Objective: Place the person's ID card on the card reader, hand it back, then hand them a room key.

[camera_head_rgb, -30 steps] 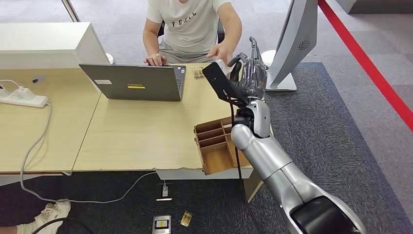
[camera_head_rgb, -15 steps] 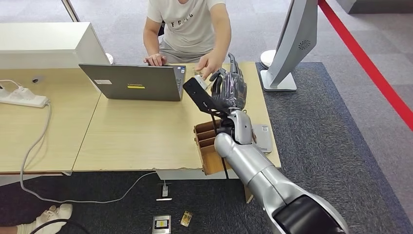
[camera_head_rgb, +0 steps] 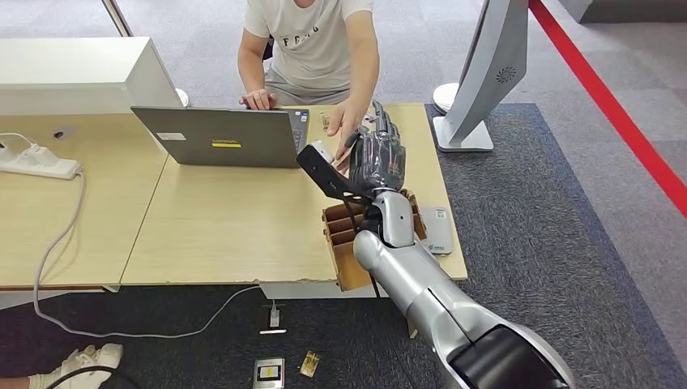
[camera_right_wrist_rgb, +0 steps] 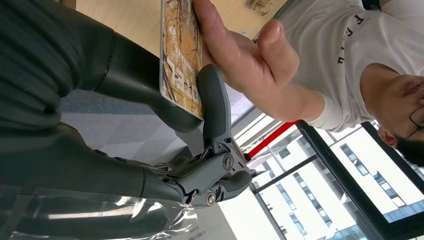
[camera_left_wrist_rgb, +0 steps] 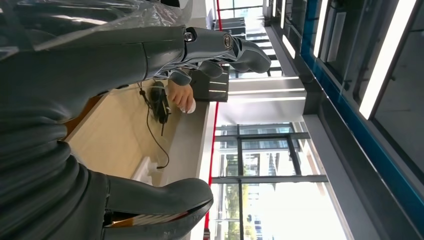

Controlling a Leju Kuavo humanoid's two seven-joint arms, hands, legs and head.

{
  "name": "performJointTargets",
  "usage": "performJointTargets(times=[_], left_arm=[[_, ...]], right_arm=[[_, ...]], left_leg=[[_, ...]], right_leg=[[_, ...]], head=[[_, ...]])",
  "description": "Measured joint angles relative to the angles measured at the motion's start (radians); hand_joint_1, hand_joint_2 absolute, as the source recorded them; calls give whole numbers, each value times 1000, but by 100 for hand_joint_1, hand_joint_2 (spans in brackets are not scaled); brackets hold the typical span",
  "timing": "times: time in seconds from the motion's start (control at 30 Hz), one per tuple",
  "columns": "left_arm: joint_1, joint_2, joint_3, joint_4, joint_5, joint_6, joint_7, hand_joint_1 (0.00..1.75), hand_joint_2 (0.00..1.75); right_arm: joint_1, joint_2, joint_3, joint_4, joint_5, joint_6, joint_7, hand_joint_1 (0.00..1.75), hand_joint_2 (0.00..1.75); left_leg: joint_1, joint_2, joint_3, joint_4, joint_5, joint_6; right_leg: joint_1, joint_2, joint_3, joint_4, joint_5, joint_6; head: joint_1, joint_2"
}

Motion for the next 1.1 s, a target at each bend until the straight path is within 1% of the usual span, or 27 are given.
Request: performJointTargets(times=[0.13, 0.17, 0.27, 0.3, 0.5, 0.83, 0.97, 1.1], left_arm=[[-4, 0, 11, 0, 25, 0, 0, 0, 175], [-6, 0, 14, 0, 37, 0, 0, 0, 175], [-9, 0, 24, 0, 48, 0, 0, 0, 175], [-10, 0, 27, 0, 48, 0, 0, 0, 175], [-11, 0, 32, 0, 41, 0, 0, 0, 175], [-11, 0, 32, 0, 42, 0, 0, 0, 175], [-11, 0, 30, 0, 8, 0, 0, 0, 175], [-10, 0, 27, 0, -13, 0, 0, 0, 175]], right_arm=[[2, 1, -2, 6, 26, 0, 4, 175, 175], [2, 1, -2, 6, 34, 0, 6, 134, 175], [4, 2, -4, 12, 47, 0, 6, 3, 175], [5, 3, -6, 15, 48, 0, 4, 0, 175], [9, 8, -17, 24, 49, 0, -22, 0, 175], [11, -3, -84, 2, 35, -1, -64, 0, 175], [18, -17, -109, -36, -24, 0, -118, 0, 175], [56, -39, -118, -120, -156, 25, -211, 0, 175]], left_leg=[[0, 0, 0, 0, 0, 0], [0, 0, 0, 0, 0, 0], [0, 0, 0, 0, 0, 0], [0, 0, 0, 0, 0, 0], [0, 0, 0, 0, 0, 0], [0, 0, 1, 0, 0, 0], [0, 0, 1, 0, 0, 0], [0, 0, 2, 0, 0, 0]], right_leg=[[0, 0, 0, 0, 0, 0], [0, 0, 0, 0, 0, 0], [0, 0, 0, 0, 0, 0], [0, 0, 0, 0, 0, 0], [0, 0, 0, 0, 0, 0], [0, 0, 0, 0, 0, 0], [0, 0, 0, 0, 0, 0], [0, 0, 1, 0, 0, 0]], head=[[0, 0], [0, 0], [0, 0], [0, 0], [0, 0], [0, 0], [0, 0], [0, 0]])
